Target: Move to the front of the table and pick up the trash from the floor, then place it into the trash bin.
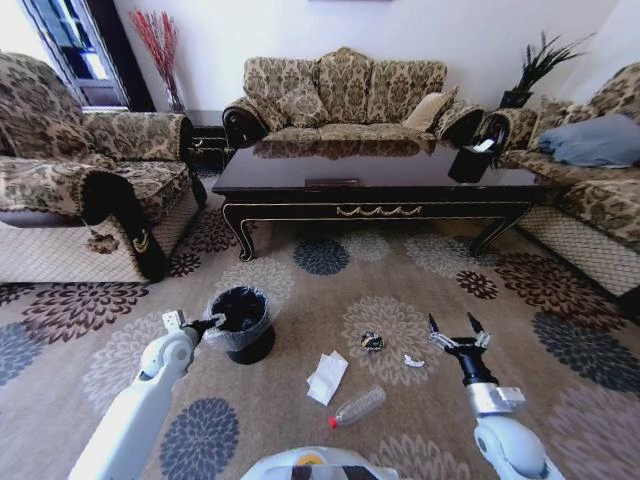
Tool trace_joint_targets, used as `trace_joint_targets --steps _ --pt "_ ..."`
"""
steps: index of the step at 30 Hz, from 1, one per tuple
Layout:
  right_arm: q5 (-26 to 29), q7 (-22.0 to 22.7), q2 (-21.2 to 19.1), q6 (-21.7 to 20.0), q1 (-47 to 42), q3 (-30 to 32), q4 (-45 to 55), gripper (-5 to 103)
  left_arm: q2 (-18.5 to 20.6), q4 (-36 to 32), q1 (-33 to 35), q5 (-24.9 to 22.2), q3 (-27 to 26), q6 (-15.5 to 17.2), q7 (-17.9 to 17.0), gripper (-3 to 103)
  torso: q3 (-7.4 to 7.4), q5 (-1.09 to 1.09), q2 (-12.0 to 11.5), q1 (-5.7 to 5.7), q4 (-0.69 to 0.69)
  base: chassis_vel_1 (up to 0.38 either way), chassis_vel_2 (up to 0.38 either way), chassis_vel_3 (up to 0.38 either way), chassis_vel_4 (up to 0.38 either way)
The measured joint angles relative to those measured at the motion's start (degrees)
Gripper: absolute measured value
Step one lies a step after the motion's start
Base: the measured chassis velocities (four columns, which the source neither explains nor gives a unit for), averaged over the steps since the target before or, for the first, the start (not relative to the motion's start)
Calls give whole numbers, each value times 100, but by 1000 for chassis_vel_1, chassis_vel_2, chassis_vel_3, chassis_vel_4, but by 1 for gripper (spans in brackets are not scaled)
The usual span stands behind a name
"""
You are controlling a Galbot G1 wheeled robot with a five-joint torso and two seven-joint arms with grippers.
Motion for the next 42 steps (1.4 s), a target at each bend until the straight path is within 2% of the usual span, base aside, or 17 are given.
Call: trace_joint_targets --steps 3,4,6,10,12,15,18,19,21,25,26,28,30,31,37,42 --pt "0 0 -4 5 -1 0 -7 100 -32 61 -28 -109 18 34 -99 101 0 0 0 0 0 0 0 0 0" --pt "0 0 -5 6 0 -2 -13 100 -42 82 -29 -118 19 36 -134 95 0 0 0 0 0 0 0 0 0" --pt "-2 0 -5 7 2 -8 -19 100 -46 93 -27 -116 19 36 -137 95 0 0 0 0 0 0 0 0 0" --pt "-64 8 -3 1 25 -30 -33 100 -49 106 19 -105 -10 24 -140 75 0 0 0 0 0 0 0 0 0" --pt "-81 10 -3 -4 31 -36 -37 100 -49 109 27 -107 -21 16 -139 75 0 0 0 0 0 0 0 0 0" --pt "-112 13 -8 -9 48 -51 -43 100 -49 110 61 -110 -50 -8 -138 58 0 1 0 0 -1 0 0 0 0" --pt "-113 8 -13 -5 48 -56 -45 100 -50 93 90 -108 -70 -18 -137 53 0 0 0 0 0 0 0 0 0" --pt "-116 -2 -13 6 48 -59 -49 100 -52 85 107 -102 -83 -22 -137 42 0 0 0 0 0 0 0 0 0" --pt "-121 -6 -10 18 48 -61 -53 100 -54 78 122 -93 -93 -23 -139 42 0 0 0 0 0 0 0 0 0" --pt "-161 -12 14 55 48 -72 -73 100 -57 15 212 -59 -167 -27 -158 20 0 0 1 0 0 0 0 0 0" --pt "-161 -12 14 55 48 -72 -73 100 -57 15 212 -59 -167 -27 -158 20 0 0 1 0 0 0 0 0 0" --pt "-170 -28 16 82 58 -82 -88 100 -48 -41 272 -45 -220 -52 -165 10 0 0 0 0 0 0 0 0 0" --pt "-170 -35 16 102 65 -91 -93 100 -41 -64 294 -32 -237 -61 -174 10 0 -1 0 0 0 0 0 0 0" --pt "-169 -36 11 127 82 -115 -111 100 -13 -141 348 16 -285 -83 -149 4 0 -2 0 0 0 0 0 0 0" --pt "-271 -34 -44 112 137 -186 -178 100 127 -485 514 74 -483 -129 -141 4 0 0 0 0 1 0 0 0 0" --pt "-235 -52 -138 -272 105 -200 -154 100 353 -873 727 -78 -786 -178 -130 4 0 1 0 0 0 0 0 0 0"
